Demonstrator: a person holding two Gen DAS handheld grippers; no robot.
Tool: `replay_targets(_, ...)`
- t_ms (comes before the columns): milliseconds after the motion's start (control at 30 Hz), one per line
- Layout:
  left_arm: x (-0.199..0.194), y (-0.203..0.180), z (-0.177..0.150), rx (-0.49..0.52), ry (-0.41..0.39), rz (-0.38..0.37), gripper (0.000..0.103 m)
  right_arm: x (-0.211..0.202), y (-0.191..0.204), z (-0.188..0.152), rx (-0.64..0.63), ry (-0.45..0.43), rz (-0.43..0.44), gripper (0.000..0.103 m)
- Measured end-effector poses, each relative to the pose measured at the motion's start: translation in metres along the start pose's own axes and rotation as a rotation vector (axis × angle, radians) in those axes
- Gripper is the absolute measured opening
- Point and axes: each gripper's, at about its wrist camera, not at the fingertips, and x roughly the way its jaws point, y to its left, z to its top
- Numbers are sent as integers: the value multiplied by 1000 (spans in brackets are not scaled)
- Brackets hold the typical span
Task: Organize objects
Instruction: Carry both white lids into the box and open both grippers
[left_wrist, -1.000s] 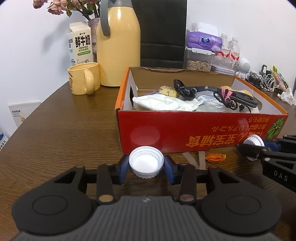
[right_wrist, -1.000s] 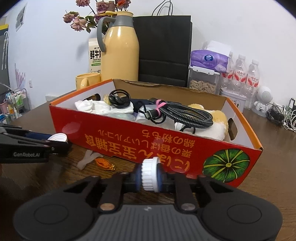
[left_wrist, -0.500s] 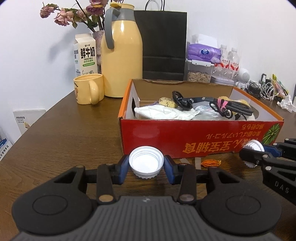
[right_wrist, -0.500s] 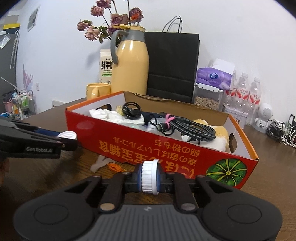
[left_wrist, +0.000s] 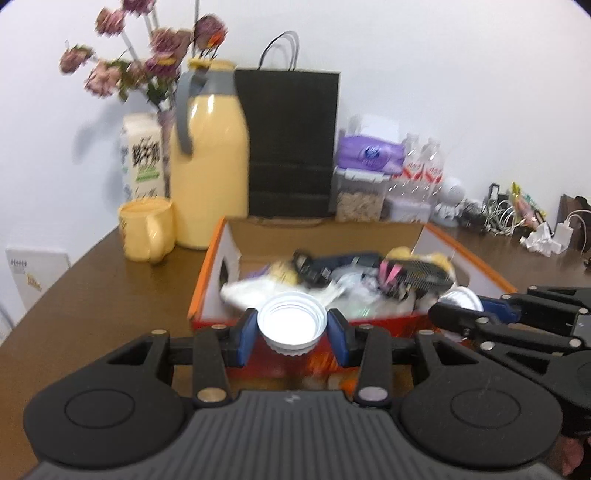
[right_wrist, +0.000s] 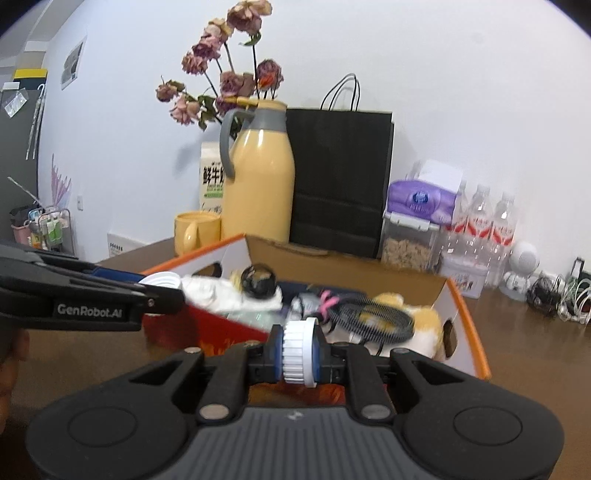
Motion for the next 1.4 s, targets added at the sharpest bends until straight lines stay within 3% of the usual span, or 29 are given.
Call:
replay_targets(500,44,-30,62,-60,-121,1,42,42,-33,49,48,-87,-73,14)
replay_targets(867,108,-8,52,-113,3,32,41,102,-66,31,126,-4,-107,14)
replay_targets(1133,105,-3,47,-78,2,31,42,100,-63,23,118,-3,-95,14)
replay_targets(1200,103,-7,47,-63,-5,30,51,99,-60,22,114,-2,-95,16)
replay_targets(1233,101,-9,47,-54,-12,36,55,98,-60,22,111,-3,-96,20)
replay_targets(1267,100,-10,47,-48,-20,41,67,97,-59,22,110,-3,-94,24)
replay_targets(1333,96,-12,47,-43,-42,47,74,94,-58,21,105,-13,-104,50)
replay_targets(1400,94,-12,47,-41,-54,48,84,90,-57,21,102,-26,-110,62)
